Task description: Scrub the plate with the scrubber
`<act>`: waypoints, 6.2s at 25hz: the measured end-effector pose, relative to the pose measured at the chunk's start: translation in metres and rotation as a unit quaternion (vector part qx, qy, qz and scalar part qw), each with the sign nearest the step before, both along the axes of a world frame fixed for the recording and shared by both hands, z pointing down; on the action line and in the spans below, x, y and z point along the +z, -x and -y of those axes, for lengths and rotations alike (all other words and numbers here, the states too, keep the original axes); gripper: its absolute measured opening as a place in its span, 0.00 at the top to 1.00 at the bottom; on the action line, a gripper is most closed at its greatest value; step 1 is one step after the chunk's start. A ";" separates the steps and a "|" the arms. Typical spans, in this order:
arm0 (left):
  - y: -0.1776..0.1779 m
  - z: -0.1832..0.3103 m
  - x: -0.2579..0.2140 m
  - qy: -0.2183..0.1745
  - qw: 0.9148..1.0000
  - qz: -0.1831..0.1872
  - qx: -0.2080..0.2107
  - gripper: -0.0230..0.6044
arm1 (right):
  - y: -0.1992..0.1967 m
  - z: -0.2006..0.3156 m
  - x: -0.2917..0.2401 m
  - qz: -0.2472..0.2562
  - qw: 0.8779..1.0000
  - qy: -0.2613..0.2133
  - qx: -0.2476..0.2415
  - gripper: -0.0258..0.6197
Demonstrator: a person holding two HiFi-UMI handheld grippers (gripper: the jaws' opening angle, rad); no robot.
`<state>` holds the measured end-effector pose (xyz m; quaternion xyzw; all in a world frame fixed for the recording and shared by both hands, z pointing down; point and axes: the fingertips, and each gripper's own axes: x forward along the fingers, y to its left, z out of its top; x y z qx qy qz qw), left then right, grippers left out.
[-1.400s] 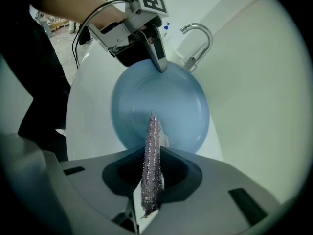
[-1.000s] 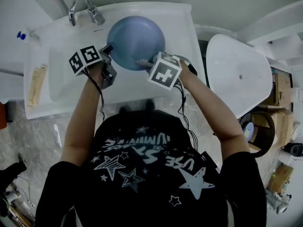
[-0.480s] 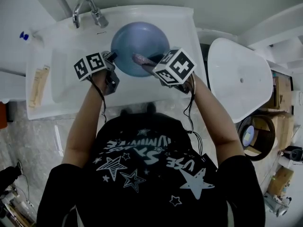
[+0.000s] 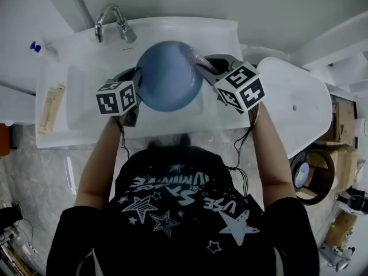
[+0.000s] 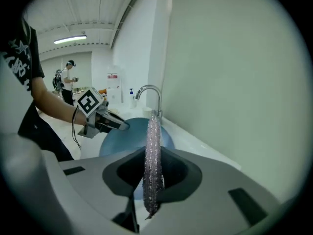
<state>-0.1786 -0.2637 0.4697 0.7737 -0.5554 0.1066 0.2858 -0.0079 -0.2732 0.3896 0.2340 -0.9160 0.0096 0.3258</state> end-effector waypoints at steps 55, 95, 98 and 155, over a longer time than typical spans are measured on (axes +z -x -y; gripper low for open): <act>-0.020 0.021 -0.078 -0.173 0.980 0.076 0.058 0.91 | -0.029 0.044 -0.004 -0.003 0.998 -0.050 -0.046 0.84; 0.034 0.041 -0.064 -0.104 0.914 -0.310 -0.241 0.92 | 0.024 -0.044 0.055 0.180 0.975 0.130 -0.015 0.84; 0.027 0.042 -0.062 -0.092 0.913 -0.321 -0.235 0.92 | 0.038 -0.051 0.065 0.159 0.978 0.131 -0.030 0.84; -0.152 0.027 0.109 0.149 0.958 -0.206 -0.130 0.92 | -0.103 -0.004 0.038 0.180 0.983 0.044 0.003 0.84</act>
